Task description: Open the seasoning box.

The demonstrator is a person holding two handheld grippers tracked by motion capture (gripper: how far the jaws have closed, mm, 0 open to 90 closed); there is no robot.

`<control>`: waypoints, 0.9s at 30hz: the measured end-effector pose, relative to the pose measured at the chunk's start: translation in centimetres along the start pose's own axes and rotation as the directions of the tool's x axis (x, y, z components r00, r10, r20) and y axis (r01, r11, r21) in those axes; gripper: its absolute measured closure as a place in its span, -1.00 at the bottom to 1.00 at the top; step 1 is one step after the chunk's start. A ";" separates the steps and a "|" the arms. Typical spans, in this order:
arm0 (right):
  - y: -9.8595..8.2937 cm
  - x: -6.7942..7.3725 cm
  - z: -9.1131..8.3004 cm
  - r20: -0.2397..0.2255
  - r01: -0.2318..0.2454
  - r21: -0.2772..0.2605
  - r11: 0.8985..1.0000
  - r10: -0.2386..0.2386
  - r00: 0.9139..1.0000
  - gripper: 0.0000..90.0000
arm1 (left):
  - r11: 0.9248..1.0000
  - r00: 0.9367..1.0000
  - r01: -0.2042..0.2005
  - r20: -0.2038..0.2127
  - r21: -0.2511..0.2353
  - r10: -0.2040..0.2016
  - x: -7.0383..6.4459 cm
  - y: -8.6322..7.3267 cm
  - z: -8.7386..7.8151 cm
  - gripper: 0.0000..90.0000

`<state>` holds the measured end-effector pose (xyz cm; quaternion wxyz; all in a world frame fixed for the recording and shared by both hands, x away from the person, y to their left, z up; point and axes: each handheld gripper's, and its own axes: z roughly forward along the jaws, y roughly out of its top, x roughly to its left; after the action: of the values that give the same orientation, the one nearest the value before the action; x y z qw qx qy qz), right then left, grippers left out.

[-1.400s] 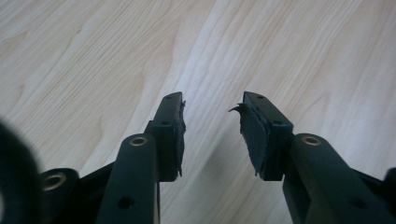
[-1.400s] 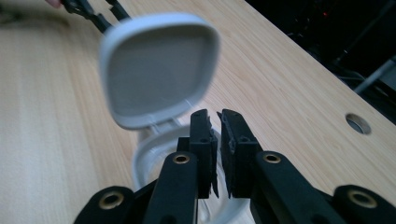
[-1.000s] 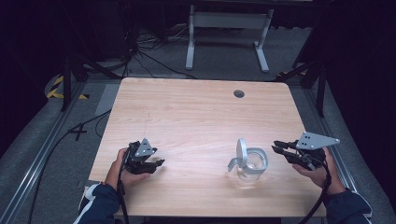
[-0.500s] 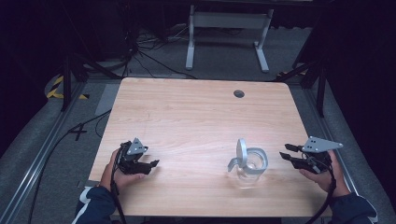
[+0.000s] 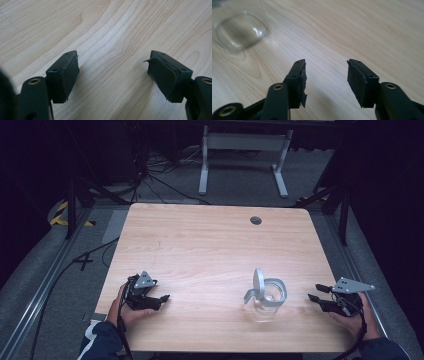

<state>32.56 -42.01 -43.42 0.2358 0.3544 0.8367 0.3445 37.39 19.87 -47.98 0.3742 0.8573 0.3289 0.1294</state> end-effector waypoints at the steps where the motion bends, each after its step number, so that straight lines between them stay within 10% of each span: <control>1: -0.4 0.0 0.0 0.006 -0.008 0.009 1.000 0.008 1.000 0.03 | 1.000 1.000 0.000 0.000 0.000 0.000 0.0 0.0 0.0 -0.45; 14: -4.3 -0.4 -0.1 0.004 -0.146 0.003 0.989 0.146 0.989 -0.23 | 1.000 1.000 -0.002 0.001 0.003 0.002 0.2 0.2 0.2 -0.51; 27: -4.4 -0.3 -0.1 -0.014 -0.145 0.005 0.989 0.145 0.989 -0.34 | 1.000 1.000 -0.003 -0.004 0.002 0.003 0.3 0.2 0.3 -0.54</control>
<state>30.80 -44.48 -46.62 0.2032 0.4123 0.8111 0.3616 37.84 19.77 -48.01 0.3726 0.8579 0.3286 0.1311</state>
